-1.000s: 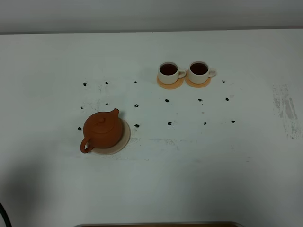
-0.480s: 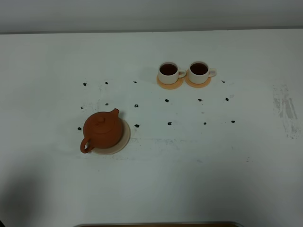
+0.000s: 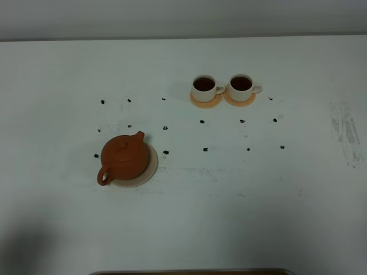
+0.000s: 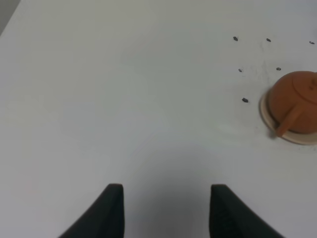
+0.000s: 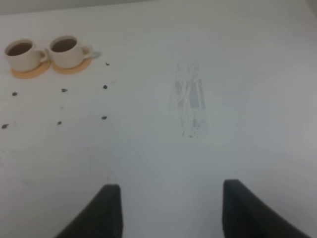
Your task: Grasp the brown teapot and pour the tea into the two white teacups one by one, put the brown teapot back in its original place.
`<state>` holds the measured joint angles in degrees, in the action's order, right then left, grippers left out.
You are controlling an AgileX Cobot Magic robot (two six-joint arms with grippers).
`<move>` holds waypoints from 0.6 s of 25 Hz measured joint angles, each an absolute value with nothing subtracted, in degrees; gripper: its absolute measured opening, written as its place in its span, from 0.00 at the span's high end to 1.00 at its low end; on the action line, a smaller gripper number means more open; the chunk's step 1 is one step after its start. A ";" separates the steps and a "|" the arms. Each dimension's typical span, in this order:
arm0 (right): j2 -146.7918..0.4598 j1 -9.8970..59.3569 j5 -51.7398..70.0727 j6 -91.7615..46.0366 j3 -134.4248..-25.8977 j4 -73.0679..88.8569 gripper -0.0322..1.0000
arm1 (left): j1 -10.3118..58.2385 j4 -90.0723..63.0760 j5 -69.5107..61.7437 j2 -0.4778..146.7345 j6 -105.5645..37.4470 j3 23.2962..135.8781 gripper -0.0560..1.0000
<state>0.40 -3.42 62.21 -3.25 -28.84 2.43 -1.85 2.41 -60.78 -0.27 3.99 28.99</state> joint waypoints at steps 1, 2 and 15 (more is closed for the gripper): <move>0.40 -3.42 62.21 -3.25 -28.84 2.50 0.51 | -1.85 2.28 -60.78 -0.27 3.82 28.99 0.54; 0.40 -3.42 62.21 -3.25 -28.84 2.54 0.51 | -1.85 2.21 -60.78 -0.27 3.62 28.99 0.54; 0.40 -3.42 62.21 -3.25 -28.84 2.54 0.51 | -1.85 2.21 -60.78 -0.27 3.50 28.99 0.54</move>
